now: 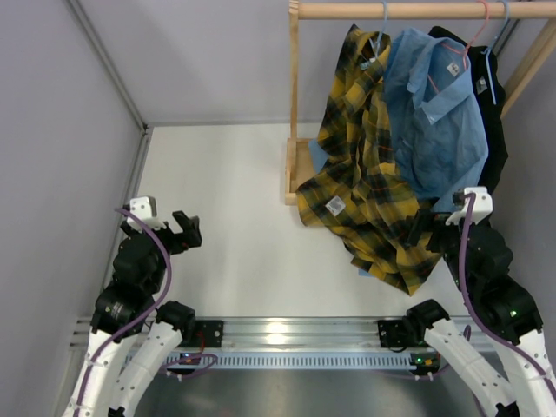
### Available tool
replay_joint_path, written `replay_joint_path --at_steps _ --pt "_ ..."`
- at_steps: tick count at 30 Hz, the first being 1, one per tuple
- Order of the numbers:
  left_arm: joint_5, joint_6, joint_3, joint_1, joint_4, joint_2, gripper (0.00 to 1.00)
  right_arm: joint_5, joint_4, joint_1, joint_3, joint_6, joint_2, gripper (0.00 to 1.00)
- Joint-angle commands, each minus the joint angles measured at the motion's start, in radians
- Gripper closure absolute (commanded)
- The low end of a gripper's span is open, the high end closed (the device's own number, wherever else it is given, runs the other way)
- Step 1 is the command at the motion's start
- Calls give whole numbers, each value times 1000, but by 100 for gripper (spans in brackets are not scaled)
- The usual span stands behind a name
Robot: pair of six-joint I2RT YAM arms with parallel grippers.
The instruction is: Place the shirt on the hanger
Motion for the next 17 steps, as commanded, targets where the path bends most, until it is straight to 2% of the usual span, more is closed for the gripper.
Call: replay_joint_path --at_steps 1,17 --pt "13 3 -8 4 43 -7 2 33 37 -10 -6 13 -4 1" --pt "21 7 -10 6 49 -12 2 -3 78 -10 -19 13 25 1"
